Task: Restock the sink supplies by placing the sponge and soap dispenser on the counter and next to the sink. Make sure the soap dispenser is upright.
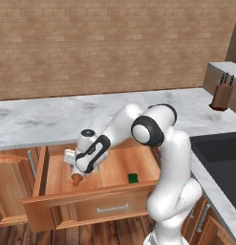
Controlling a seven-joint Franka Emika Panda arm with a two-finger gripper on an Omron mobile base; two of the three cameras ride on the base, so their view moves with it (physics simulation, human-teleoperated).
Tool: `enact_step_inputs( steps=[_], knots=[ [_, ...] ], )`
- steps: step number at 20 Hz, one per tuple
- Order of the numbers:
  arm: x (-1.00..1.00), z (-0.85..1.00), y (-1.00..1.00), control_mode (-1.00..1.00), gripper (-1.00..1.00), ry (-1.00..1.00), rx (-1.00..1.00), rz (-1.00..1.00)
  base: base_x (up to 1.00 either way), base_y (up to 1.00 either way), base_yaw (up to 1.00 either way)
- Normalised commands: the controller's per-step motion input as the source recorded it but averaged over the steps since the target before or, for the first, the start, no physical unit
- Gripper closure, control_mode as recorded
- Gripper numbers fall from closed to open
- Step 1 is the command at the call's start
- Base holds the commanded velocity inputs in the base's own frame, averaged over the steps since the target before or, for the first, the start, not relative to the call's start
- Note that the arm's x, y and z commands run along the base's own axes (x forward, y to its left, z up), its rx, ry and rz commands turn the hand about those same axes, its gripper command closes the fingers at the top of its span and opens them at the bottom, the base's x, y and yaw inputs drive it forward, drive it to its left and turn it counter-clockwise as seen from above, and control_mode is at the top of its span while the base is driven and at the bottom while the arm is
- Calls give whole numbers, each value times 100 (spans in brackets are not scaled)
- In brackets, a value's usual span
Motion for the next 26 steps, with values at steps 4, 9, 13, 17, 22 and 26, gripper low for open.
enact_step_inputs(
  steps=[4, 9, 13, 17, 22, 26],
  knots=[
    [-11, 100, -69, -100, 100, -3, 31, -37, 0, 0, 0],
    [-5, 100, -82, -100, 100, 0, 38, -35, 0, 0, 0],
    [0, 99, -81, -100, 100, 0, 44, -28, 0, 0, 0],
    [0, 77, -75, -100, 100, 7, 39, -32, 0, 0, 0],
    [0, 98, -88, -100, 100, 12, 35, -33, 0, 0, 0],
    [1, 100, -90, -100, 100, 20, 34, -30, 0, 0, 0]
  ],
)
